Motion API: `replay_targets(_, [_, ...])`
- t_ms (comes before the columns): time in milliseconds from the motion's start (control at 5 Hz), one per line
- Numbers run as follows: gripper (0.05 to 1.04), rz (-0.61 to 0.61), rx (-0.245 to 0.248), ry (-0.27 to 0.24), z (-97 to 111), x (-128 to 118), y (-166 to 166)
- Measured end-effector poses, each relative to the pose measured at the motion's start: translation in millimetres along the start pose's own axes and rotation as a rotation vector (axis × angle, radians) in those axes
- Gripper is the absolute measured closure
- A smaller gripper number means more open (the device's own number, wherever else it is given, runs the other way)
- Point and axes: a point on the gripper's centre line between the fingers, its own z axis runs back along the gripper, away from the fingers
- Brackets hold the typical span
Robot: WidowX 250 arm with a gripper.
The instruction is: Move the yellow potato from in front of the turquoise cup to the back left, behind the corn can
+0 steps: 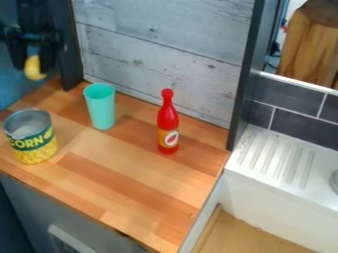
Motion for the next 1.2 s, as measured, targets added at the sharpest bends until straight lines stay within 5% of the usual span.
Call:
replay_targets(400, [0.4,-0.056,0.066,0.006,-38.2,26.0,-7.4])
replay_targets(800, [0.4,-0.07,0.055,-0.035,-57.9,38.5,-15.2])
replay_targets(1200, [0.348,-0.024,0.057,0.032,-75.6,29.9,-17.2])
